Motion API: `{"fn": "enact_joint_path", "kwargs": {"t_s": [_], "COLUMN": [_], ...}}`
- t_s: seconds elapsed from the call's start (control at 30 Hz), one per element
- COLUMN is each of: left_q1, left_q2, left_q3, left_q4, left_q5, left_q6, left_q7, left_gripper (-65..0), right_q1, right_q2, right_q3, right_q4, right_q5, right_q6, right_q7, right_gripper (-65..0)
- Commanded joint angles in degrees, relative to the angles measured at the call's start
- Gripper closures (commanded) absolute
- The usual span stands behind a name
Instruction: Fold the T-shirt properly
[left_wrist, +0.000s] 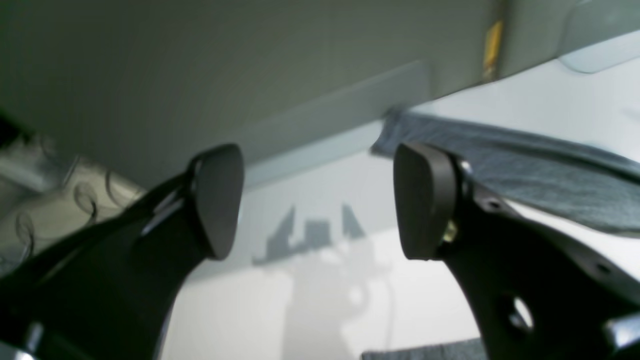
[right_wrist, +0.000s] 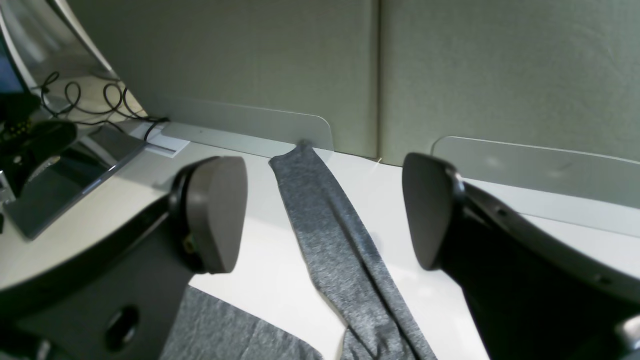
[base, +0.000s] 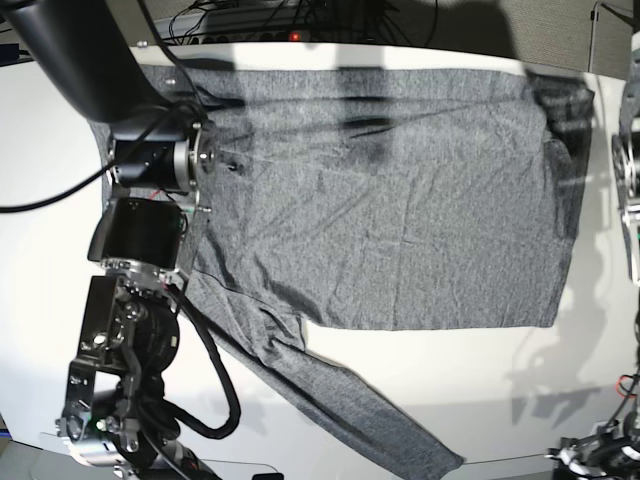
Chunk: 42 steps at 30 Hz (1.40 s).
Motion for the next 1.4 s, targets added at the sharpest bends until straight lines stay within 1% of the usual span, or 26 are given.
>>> {"fn": "enact_joint_path", "kwargs": {"t_s": [0.0,0.03,0.1,0.17,0.2,0.27,0.3,0.33,0.4,0.5,0.57,0.7,0.87,0.9,0.97,1.0,1.03,1.1,1.17,1.23,1.3,1.37], "left_q1": [-3.3,-4.35,-6.1,-7.48,-7.98,-8.22,-8.09,-7.89,-7.06,-4.7,-2.54,0.83,4.13,4.48,5.16,5.49,5.79,6.27,6.6,6.8,6.95,7.04], "left_q2": [-0.5,-0.57,-0.61,-0.59,-0.57,-0.59,-0.59,-0.59,-0.66,-0.92,-1.07,-1.05,-1.07,-1.11,-1.4,-1.66,-2.01,-2.67,-2.69,-2.45,-2.19,-2.21], "left_q3": [-0.33,-0.33,-0.33,-0.33,-0.33,-0.33,-0.33,-0.33,-0.33,-0.33,-0.33,-0.33,-0.33,-0.33,-0.33,-0.33,-0.33,-0.33,-0.33,-0.33,-0.33,-0.33], "left_q4": [-2.08,-5.09,-11.17,-17.51,-20.57,-26.45,-29.18,-31.95,-37.07,-42.21,-42.91,-42.91,-42.93,-42.91,-42.91,-42.93,-42.93,-42.93,-42.95,-42.95,-42.95,-42.95], "left_q5": [-0.57,-0.59,-0.57,-0.59,-0.59,-0.57,-0.55,-0.57,-0.2,1.6,2.01,1.97,2.05,3.48,8.63,11.34,12.72,12.72,11.17,7.85,3.74,1.07], "left_q6": [0.11,-0.28,-3.17,-7.06,-8.39,-9.29,-9.29,-9.29,-9.33,-9.49,-9.51,-9.97,-10.36,-10.38,-10.82,-11.3,-12.15,-14.14,-15.54,-16.37,-16.55,-16.57], "left_q7": [-1.29,-1.29,-1.29,-1.31,-1.33,-2.12,-3.06,-4.02,-7.17,-14.23,-17.86,-20.7,-26.8,-28.3,-32.09,-34.62,-36.13,-36.5,-35.26,-31.87,-27.08,-23.61], "left_gripper": [-45.1,-45.1,-45.1,-45.1,-45.1,-45.1,-45.1,-45.1,-45.1,-45.1,-45.1,-45.1,-45.1,-45.1,-45.1,-45.1,-45.1,-45.1,-45.1,-45.1,-45.1,-45.1], "right_q1": [2.32,2.25,2.19,2.16,2.05,1.55,1.2,0.72,-0.85,-4.11,-6.75,-11.85,-16.76,-17.55,-18.88,-19.37,-19.76,-20.63,-21.14,-21.16,-21.16,-21.16], "right_q2": [-0.07,0.09,0.09,0.09,0.09,0.39,0.85,1.4,2.75,5.03,6.54,8.57,8.9,8.92,8.92,8.87,8.9,8.92,8.92,8.81,8.76,8.79], "right_q3": [0.02,0.02,0.02,0.02,0.02,0.02,0.02,0.02,0.02,0.02,0.02,0.02,0.02,0.02,0.02,0.02,0.02,0.02,0.02,0.02,0.02,0.02], "right_q4": [0.79,0.79,0.76,0.76,0.76,0.76,0.76,0.76,0.83,0.9,0.92,1.01,1.29,1.49,2.1,2.51,2.97,4.46,6.14,8.02,10.34,12.9], "right_q5": [0.66,0.66,0.61,0.66,0.68,0.66,0.7,0.72,1.03,3.23,4.13,4.13,4.22,4.98,6.82,7.37,7.98,9.07,9.99,10.21,10.29,10.54], "right_q6": [0.17,0.2,0.22,0.22,0.22,0.46,1.16,2.34,3.63,4.26,4.26,4.28,4.28,4.28,4.33,4.55,4.85,5.16,5.14,5.14,5.14,5.16], "right_q7": [0.81,-0.13,-3.06,-8.72,-11.39,-15.06,-15.87,-15.89,-16.15,-16.52,-16.65,-16.7,-16.68,-16.68,-16.92,-17.2,-17.59,-18.67,-20.04,-21.68,-23.06,-24.48], "right_gripper": [-47.5,-47.5,-47.5,-47.5,-47.5,-47.5,-47.5,-47.5,-47.5,-47.5,-47.5,-47.5,-47.5,-47.5,-47.5,-47.5,-47.5,-47.5,-47.5,-47.5,-47.5,-47.5]}}
